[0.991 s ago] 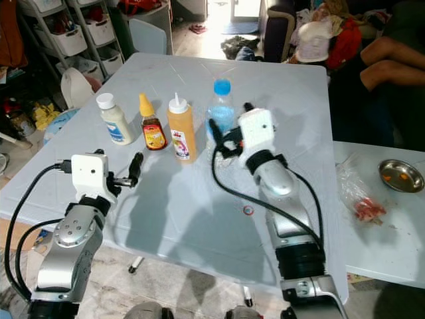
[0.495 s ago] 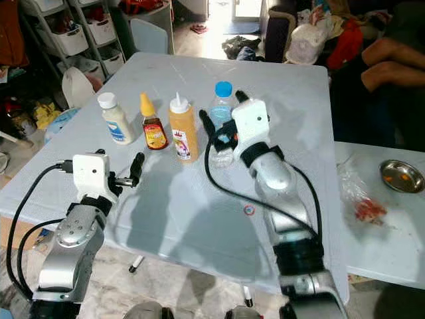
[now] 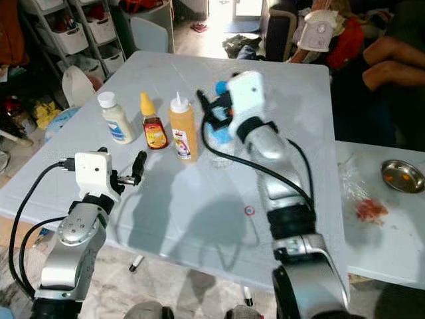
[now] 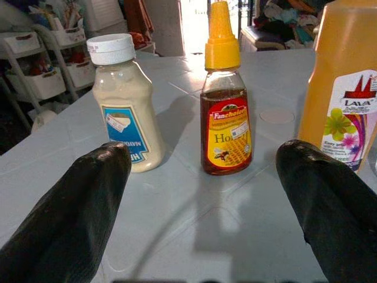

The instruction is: Restocking fridge

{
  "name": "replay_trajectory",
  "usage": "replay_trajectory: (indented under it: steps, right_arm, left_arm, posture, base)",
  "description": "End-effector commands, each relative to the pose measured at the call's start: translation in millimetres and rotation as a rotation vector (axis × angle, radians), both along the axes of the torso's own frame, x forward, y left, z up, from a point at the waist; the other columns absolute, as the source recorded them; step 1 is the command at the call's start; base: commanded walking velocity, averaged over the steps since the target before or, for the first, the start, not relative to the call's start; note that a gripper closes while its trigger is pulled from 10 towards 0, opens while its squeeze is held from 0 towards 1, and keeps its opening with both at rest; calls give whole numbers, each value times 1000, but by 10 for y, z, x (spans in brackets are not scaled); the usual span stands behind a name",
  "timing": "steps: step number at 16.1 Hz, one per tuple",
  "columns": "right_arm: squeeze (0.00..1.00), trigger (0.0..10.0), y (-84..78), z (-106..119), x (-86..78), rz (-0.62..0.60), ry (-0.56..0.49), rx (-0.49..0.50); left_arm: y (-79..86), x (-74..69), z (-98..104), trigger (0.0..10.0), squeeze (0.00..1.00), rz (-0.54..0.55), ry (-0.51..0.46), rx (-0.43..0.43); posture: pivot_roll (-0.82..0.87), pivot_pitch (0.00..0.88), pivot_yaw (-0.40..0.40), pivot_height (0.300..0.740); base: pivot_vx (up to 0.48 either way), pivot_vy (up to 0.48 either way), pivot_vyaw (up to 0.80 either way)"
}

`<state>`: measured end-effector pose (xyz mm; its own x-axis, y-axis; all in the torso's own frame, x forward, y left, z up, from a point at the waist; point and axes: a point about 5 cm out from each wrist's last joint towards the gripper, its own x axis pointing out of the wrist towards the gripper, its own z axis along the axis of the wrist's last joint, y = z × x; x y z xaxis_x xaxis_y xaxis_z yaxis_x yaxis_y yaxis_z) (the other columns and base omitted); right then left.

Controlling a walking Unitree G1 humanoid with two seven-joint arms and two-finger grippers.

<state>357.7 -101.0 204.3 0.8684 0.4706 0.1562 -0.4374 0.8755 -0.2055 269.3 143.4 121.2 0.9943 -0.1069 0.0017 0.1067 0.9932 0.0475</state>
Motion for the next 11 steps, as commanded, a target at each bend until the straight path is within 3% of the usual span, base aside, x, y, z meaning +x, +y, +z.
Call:
replay_trajectory:
  steps: [1, 2, 3, 11]
  right_arm:
    - [0, 6667, 86, 41, 21, 32, -2, -18]
    - [0, 902, 113, 31, 31, 36, 7, -20]
    - [0, 0, 131, 35, 32, 39, 3, -20]
    - [0, 0, 84, -10, 20, 23, -20, -88]
  left_arm:
    - [3, 21, 21, 10000, 0, 5, -7, 14]
    - [0, 23, 22, 10000, 0, 4, -8, 15]
    - [-2, 24, 21, 10000, 0, 5, -8, 15]
    - [-22, 36, 16, 10000, 0, 1, -3, 11]
  posture:
    - [20, 0, 33, 740]
    - [21, 0, 32, 740]
    - [23, 0, 31, 740]
    - [15, 0, 30, 740]
  base:
    - [0, 0, 0]
    - [0, 0, 0]
    - [0, 0, 0]
    - [0, 0, 0]
